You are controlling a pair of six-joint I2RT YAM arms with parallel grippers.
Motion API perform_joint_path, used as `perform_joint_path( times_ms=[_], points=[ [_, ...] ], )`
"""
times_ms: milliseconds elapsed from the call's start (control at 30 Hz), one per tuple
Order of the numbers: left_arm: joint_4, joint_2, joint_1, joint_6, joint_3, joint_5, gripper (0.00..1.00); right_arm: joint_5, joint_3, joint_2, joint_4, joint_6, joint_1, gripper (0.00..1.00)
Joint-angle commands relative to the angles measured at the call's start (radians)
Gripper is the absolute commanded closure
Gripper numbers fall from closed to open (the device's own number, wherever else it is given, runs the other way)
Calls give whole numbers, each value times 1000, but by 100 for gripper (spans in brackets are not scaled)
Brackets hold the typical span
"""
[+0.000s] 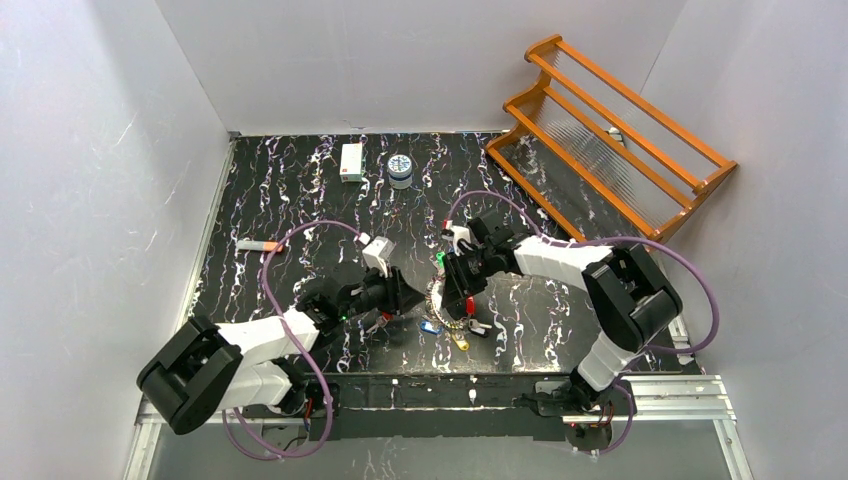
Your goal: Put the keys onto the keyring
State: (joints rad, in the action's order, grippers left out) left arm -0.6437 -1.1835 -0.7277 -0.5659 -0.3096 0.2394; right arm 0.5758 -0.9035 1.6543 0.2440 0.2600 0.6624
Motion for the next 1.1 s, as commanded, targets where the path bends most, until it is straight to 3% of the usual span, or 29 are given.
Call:
perform_joint_path(
  times_ms=[0, 367, 533, 800, 1067],
  points=[
    [-28, -25, 7, 0, 25, 69, 67, 51, -55, 29, -23, -51, 5, 62],
    [-40, -57, 7, -15, 33, 99, 69, 103, -88, 93, -26, -65, 16, 64],
    [-44, -54, 6, -14, 39, 86, 69, 133, -107, 139, -16, -82, 19, 72],
    [-43, -68, 6, -11, 33, 88, 70, 146, -111, 164, -3, -97, 27, 71],
    [-50, -80, 7, -11, 36, 92, 71, 177, -102, 155, 16, -119, 38, 81]
  ],
)
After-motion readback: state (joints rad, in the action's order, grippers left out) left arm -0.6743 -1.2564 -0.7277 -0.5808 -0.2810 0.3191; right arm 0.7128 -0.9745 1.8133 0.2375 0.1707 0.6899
